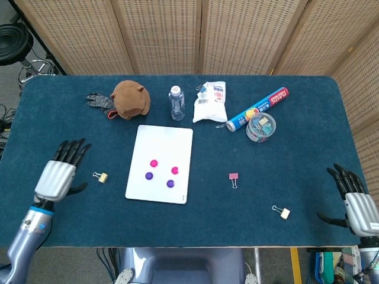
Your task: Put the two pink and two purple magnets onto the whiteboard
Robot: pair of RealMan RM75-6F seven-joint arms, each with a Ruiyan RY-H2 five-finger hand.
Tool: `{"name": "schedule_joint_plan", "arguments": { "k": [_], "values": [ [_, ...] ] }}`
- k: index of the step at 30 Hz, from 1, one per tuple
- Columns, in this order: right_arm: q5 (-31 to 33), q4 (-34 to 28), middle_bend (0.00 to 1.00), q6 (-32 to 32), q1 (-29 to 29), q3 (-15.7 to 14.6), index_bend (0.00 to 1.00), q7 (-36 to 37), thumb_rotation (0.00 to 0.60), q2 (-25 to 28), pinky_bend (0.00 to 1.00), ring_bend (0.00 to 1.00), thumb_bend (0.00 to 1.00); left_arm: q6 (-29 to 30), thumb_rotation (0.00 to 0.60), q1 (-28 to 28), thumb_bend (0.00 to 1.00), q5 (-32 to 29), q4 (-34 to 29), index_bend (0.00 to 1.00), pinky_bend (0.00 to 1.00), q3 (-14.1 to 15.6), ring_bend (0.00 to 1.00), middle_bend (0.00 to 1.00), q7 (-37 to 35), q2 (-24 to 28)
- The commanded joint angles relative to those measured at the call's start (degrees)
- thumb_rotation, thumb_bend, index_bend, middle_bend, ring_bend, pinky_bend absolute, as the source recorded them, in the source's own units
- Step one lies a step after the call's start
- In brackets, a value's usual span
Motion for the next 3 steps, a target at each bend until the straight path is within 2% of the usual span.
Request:
{"name": "schedule_joint_plan", "arguments": {
  "k": [1, 3],
  "values": [
    [0.6, -0.8, 0.00, 0.4, -0.2, 0.3, 0.00, -1.4, 0.600, 0.0, 0.00, 0.00, 0.00, 7.3, 0.600, 7.2, 0.11, -0.3, -2.7, 0.00, 0.00, 2.4, 0.00, 0.00, -3.4, 3.8],
    [0.6, -1.0, 0.00, 0.7, -0.3, 0.4, 0.00, -1.7, 0.600, 0.1, 0.00, 0.00, 0.00, 8.5, 0.600, 8.6, 0.11, -0.6, -3.1, 0.00, 0.00, 2.5, 0.00, 0.00, -4.0, 4.2]
  ]
}}
